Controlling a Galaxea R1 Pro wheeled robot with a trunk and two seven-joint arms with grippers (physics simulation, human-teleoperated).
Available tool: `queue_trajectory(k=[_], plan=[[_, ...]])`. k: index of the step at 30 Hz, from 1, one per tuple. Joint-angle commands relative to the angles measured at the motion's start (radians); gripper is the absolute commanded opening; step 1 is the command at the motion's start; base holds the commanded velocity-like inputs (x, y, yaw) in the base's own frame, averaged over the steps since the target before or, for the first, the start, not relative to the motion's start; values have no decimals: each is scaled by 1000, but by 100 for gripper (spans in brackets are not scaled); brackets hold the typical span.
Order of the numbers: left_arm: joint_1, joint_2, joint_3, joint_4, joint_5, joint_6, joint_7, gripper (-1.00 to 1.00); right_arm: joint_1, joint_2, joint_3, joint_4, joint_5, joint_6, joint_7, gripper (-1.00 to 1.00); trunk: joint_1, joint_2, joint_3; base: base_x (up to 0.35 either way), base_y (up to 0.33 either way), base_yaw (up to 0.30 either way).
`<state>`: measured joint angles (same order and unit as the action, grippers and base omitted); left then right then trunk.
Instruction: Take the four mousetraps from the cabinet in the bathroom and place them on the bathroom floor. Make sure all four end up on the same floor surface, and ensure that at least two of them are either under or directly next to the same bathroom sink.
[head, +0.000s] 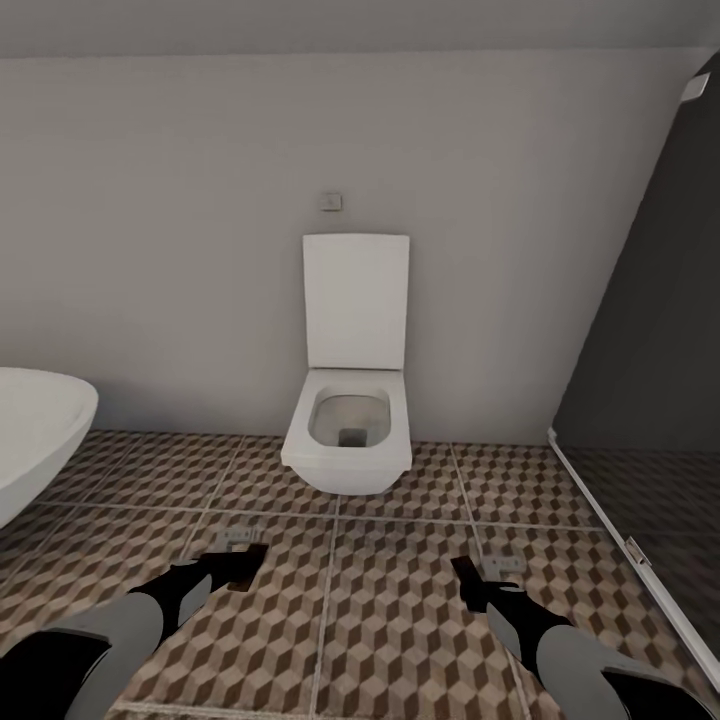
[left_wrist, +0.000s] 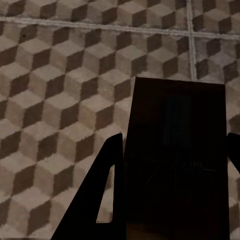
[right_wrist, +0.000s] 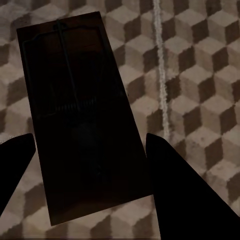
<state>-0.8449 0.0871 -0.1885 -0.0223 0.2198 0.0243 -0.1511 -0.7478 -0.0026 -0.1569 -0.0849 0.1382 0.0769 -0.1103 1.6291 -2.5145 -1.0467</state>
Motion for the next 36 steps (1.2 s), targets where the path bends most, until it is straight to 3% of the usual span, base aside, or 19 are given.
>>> queue_trajectory(k=[1,7,22,36], plan=[[0,0,-8,-1,9,2,-1,-100,0,0,-8,-2,11,6,-2,-100,0,-1,-5,0,0,0],[0,0,-8,-1,9,3,-1,-100,-1,0,-7,-2,11,6,-2,-100,3,-2,-28,0,0,0],[0,2,-8,-1,8,0,-1,-100,0,0,-7,-2,11,6,-2,-100,3,-2,-28,12,0,0],[0,2,-8,-1,8,-1,-2,-100,0,0,-7,-2,11,-2,-2,-100,3,-2,-28,274,29,0]])
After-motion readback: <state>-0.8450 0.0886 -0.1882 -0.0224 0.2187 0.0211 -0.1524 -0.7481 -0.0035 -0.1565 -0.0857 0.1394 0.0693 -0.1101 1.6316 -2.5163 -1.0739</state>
